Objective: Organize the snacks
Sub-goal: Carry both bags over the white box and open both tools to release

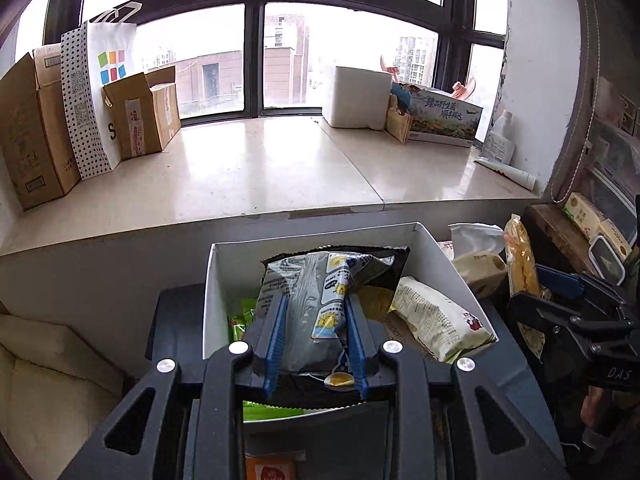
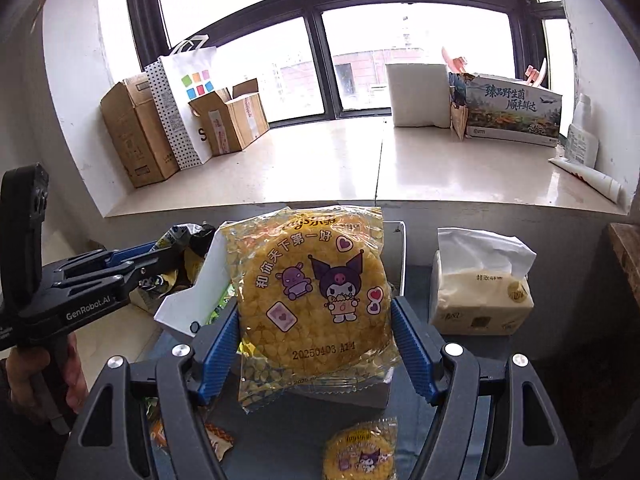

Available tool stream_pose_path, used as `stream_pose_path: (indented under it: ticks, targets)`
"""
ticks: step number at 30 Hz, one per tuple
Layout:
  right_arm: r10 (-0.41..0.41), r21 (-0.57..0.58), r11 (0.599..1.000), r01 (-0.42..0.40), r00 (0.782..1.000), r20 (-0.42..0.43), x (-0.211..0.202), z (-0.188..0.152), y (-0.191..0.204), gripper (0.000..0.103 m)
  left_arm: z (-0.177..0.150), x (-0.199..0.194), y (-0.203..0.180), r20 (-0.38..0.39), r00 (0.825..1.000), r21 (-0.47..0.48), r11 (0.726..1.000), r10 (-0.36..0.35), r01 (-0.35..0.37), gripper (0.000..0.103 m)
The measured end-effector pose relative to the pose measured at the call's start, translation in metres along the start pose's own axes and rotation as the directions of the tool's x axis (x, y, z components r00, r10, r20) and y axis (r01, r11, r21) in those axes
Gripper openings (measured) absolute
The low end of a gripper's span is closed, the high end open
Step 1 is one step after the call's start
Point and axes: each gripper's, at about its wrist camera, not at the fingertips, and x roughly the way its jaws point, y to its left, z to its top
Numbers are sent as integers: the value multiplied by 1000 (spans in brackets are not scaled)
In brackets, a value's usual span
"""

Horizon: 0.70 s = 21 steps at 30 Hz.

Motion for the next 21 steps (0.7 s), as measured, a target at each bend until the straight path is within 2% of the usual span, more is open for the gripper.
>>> stream_pose_path:
  ticks: [2, 4, 5, 6, 7, 11, 15, 21]
  targets:
    - [10, 4, 1000, -10, 1000, -27, 20, 14, -8, 77, 3, 18, 6, -22, 1000, -19, 1000, -8, 8, 38]
    - [22, 6, 1000, -22, 999, -49, 38, 23, -13, 83, 4, 30, 9, -58, 998, -18, 1000, 12, -13, 72]
    - [28, 10, 1000, -28, 997, -67, 45, 27, -15, 93, 2, 32, 9, -56, 998, -11, 999, 37, -38, 94]
    - [7, 23, 1000, -6, 997, -79, 50, 29, -17, 97, -1, 30, 9, -37, 998, -5, 999, 52, -53, 102]
    - [-12, 40, 999, 15, 997, -82, 52, 30, -20, 103, -4, 26, 10, -21, 998, -3, 999, 51, -51, 102]
    - [9, 86, 996, -3, 998, -69, 51, 24, -30, 103, -12, 19, 14, -19, 999, -9, 999, 35, -35, 102]
    - [-2, 78, 997, 6, 999, -52, 41, 14, -29, 103, -21, 9, 14, -14, 999, -7, 999, 31, -31, 102]
    - [22, 18, 1000, -22, 1000, 9, 3, 0, -8, 103, -39, -17, 10, -4, 999, -1, 999, 32, -32, 102]
